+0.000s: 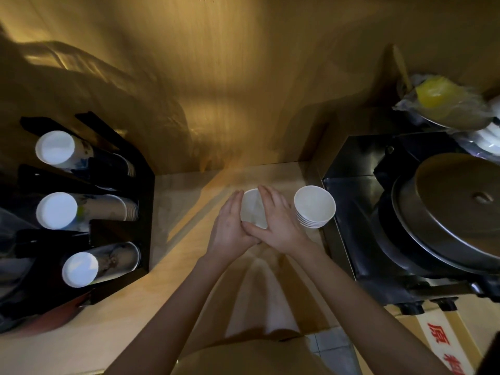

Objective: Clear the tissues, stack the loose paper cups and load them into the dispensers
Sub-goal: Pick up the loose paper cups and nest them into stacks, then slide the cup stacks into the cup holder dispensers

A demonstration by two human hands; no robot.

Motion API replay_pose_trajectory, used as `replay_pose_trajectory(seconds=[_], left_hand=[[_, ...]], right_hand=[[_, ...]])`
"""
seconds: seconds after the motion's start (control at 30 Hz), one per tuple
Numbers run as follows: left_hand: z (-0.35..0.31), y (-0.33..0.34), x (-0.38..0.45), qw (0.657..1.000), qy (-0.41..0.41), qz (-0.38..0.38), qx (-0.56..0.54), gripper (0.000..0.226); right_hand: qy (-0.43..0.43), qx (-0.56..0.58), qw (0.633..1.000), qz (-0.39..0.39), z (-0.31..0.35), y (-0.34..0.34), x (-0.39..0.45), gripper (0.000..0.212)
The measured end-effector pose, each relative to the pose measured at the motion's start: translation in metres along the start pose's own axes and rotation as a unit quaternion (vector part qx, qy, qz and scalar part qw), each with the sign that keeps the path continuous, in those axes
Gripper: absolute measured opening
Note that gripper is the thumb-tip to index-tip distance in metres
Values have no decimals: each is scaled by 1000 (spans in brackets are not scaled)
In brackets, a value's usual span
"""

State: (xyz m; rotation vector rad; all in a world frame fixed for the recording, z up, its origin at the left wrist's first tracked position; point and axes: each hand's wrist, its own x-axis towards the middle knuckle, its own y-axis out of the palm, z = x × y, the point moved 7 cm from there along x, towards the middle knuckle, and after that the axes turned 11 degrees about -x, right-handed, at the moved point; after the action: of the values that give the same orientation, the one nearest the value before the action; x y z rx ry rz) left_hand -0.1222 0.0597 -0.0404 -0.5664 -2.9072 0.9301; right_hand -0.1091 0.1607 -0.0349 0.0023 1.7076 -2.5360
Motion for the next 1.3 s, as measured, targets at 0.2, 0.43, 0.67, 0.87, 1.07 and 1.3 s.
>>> replay_pose_trajectory(seconds=[0.2, 0.43, 0.67, 0.87, 1.07, 1.3], left_hand=[[-5, -4, 7, 1000, -16, 17, -13, 91], [-32, -43, 2, 997, -23, 42, 54, 91], [-70, -87, -46, 989, 83, -31, 115, 100], [-66, -98, -99, 943, 205, -79, 250, 85], [-46, -133, -125, 941, 200, -116, 249, 73], [-26, -215, -121, 964, 140, -219, 49, 37]], right_hand=[[55, 180, 981, 44, -15, -11, 8, 55], [169, 363, 916, 16, -33, -25, 10, 22], [237, 583, 691, 356, 21, 32, -23, 82], [96, 693, 604, 381, 81, 15, -9, 60], [-9, 618, 700, 357, 119, 11, 21, 90], [-113, 444, 878, 141, 178, -44, 64, 76]])
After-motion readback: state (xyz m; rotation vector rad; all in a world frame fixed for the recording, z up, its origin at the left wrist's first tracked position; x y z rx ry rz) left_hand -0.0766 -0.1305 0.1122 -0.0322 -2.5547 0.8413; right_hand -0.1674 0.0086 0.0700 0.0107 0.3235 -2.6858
